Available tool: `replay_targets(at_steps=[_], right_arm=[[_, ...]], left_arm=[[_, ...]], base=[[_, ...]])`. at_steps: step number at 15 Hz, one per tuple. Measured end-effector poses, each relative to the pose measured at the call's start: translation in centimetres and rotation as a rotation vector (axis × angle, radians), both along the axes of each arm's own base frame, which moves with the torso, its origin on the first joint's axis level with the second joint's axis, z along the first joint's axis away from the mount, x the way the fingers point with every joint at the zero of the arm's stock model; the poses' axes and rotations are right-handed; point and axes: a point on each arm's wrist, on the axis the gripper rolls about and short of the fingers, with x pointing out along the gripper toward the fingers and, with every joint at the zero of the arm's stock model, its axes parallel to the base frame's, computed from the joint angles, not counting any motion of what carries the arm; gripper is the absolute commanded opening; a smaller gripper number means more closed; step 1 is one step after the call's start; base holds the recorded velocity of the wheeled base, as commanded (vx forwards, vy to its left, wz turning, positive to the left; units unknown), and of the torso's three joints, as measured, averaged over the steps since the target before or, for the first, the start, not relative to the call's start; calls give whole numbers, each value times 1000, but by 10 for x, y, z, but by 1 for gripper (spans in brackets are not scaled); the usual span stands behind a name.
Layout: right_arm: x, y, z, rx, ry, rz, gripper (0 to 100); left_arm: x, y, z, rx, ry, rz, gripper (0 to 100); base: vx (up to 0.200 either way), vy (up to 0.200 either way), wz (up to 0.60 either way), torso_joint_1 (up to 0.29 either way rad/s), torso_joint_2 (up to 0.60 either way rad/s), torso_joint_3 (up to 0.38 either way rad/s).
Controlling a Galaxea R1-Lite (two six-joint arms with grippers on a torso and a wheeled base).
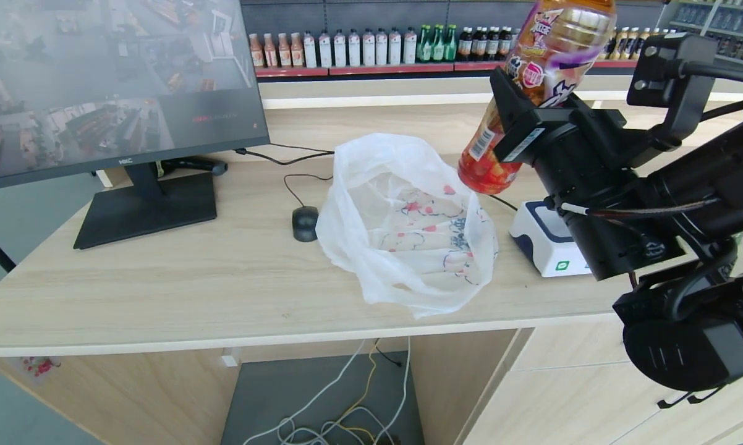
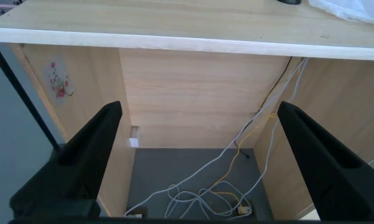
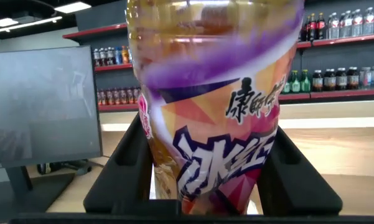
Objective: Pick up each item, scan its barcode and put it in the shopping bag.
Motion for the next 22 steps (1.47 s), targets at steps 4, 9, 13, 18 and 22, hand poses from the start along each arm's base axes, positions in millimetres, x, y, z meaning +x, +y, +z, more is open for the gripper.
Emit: replay_targets(at_steps=[4, 9, 13, 18, 22], right_arm=[[2, 2, -5, -13, 13, 7, 0], [1, 9, -9, -22, 23, 21, 0], [-4, 20, -26, -59, 73, 73, 0], [8, 17, -34, -108, 139, 66, 0], [24, 21, -21, -176, 185, 96, 0]], left_arm=[[0, 0, 0, 2, 0, -1, 100], [0, 0, 0, 2, 0, -2, 100], [0, 0, 0, 2, 0, -1, 100], [0, 0, 0, 2, 0, -1, 100], [0, 0, 0, 2, 0, -1, 100]], base=[[0, 0, 0, 0, 0, 0], [0, 0, 0, 0, 0, 0], [0, 0, 0, 0, 0, 0], [0, 0, 0, 0, 0, 0], [0, 0, 0, 0, 0, 0]])
